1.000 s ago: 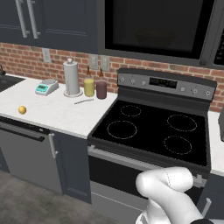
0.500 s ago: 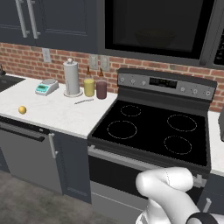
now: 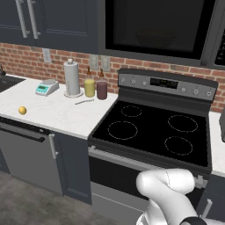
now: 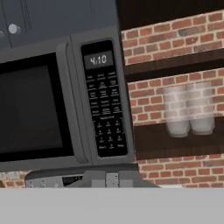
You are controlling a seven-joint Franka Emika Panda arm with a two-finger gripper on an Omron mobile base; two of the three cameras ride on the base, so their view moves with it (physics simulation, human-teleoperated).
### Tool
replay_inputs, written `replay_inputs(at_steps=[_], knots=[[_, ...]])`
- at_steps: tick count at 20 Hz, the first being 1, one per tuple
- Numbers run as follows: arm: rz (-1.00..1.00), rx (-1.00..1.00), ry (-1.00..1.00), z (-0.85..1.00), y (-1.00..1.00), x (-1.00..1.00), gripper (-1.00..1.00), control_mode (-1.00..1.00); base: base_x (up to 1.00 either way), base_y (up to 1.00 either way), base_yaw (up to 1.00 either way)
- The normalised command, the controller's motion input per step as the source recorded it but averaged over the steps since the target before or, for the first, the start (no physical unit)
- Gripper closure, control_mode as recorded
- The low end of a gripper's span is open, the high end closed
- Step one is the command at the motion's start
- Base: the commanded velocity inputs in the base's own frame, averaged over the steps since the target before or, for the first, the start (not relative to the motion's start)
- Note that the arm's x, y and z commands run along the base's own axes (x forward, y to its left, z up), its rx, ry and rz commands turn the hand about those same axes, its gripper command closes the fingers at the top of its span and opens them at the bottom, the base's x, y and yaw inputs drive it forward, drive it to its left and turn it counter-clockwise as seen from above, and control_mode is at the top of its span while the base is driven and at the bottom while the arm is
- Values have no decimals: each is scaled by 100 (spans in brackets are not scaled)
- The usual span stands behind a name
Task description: Pick the carrot from the sink and place it in the bowl. Then pick the bowl and place it in the microwave. Then close the microwave door and press the start button.
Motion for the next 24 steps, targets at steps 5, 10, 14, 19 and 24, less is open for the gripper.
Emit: replay_inputs(at_steps=[5, 10, 14, 19, 24], knots=[[-12, -1, 0, -4, 0, 24, 100, -100, 0, 0, 0], [-5, -3, 0, -9, 0, 32, 100, -100, 0, 0, 0], [-2, -5, 0, -19, 9, 31, 100, -100, 0, 0, 0], [0, -6, 0, -23, 5, 33, 100, -100, 0, 0, 0], [0, -3, 0, -16, 0, 37, 100, -100, 0, 0, 0]])
